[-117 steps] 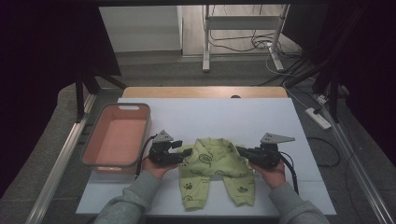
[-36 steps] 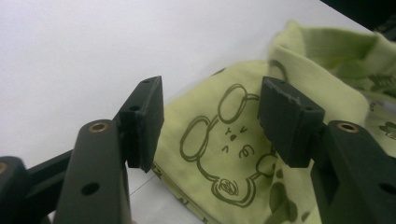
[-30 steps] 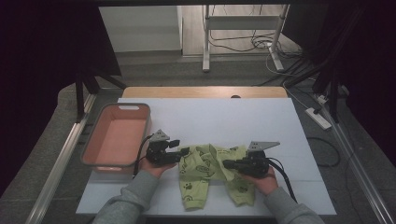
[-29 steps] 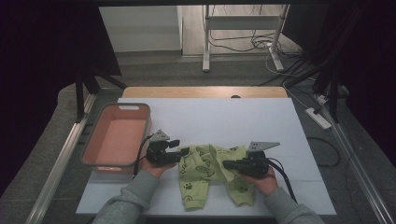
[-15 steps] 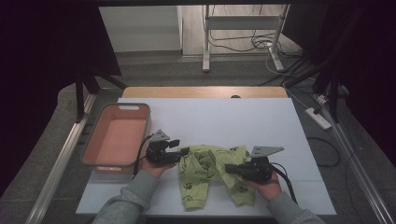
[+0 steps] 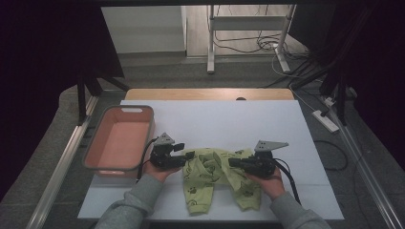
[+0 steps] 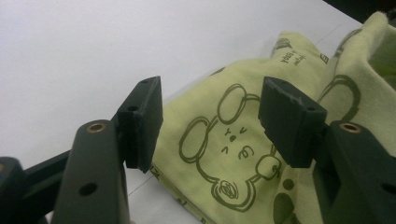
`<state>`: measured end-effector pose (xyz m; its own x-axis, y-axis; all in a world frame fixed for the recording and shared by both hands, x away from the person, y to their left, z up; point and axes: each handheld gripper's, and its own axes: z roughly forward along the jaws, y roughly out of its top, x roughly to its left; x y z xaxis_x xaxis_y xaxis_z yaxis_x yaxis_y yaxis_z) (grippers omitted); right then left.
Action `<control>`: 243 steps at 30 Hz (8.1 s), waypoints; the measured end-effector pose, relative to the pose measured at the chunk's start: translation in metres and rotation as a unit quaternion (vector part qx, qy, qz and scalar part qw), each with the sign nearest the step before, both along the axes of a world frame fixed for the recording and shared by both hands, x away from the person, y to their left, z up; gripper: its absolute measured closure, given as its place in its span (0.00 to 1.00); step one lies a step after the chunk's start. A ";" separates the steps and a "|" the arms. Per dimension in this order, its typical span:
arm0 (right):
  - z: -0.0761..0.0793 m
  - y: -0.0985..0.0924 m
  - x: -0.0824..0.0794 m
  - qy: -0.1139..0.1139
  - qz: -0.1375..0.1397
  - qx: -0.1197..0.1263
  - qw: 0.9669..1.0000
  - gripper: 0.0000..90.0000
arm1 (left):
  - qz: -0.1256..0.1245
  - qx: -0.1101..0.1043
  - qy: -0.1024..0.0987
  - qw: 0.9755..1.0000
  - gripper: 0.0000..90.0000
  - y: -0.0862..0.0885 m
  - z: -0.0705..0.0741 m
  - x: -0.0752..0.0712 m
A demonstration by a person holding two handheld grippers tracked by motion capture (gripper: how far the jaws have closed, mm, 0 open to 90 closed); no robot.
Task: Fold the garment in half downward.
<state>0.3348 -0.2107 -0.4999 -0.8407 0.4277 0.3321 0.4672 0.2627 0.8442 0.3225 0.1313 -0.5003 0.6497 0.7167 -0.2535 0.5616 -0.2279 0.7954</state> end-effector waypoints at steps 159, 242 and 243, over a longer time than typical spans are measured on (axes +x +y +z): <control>-0.014 -0.056 -0.044 0.050 -0.106 -0.136 0.984 0.88 | -0.021 0.011 0.003 1.000 0.41 -0.006 -0.001 -0.001; -0.019 -0.065 0.050 0.002 -0.228 -0.136 0.964 0.88 | -0.025 0.011 -0.002 1.000 0.40 -0.008 0.000 -0.003; -0.018 -0.064 0.050 0.001 -0.228 -0.135 0.964 0.86 | -0.025 0.011 -0.002 1.000 0.40 -0.008 0.000 -0.003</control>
<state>0.3843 -0.2749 -0.5183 -0.5450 0.8235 0.1574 0.5869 0.2407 0.7730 0.3199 0.1228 -0.5001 0.6858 0.6891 -0.2342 0.5453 -0.2734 0.7924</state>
